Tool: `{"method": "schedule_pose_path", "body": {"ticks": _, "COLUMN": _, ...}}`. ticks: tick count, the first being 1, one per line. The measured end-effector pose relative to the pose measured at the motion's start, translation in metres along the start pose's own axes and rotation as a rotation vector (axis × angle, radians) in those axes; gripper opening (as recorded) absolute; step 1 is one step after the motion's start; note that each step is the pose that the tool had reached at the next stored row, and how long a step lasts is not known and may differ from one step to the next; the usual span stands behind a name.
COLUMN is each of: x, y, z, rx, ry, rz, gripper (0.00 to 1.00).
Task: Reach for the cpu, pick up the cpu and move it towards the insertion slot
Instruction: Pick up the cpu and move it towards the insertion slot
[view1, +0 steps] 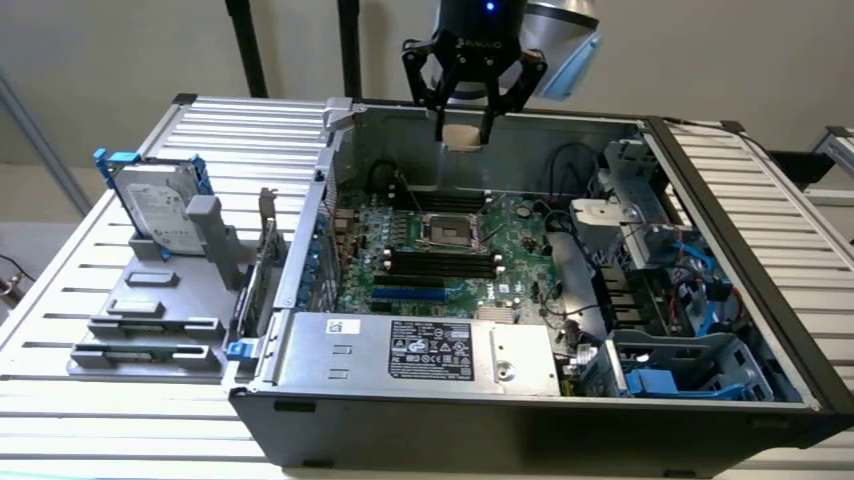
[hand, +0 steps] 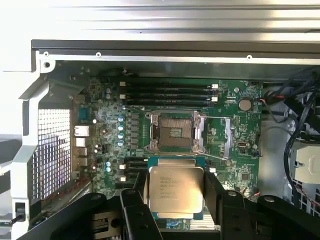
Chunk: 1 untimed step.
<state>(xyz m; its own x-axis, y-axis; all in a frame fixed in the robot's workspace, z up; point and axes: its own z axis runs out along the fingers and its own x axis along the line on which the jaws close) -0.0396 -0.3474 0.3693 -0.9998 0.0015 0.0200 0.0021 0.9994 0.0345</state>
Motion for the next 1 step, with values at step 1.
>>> {"method": "schedule_pose_path", "body": {"ticks": 1, "x": 0.0, "y": 0.0, "z": 0.0, "rx": -0.0001, "ry": 0.0, "rz": 0.0, "gripper": 0.55}}
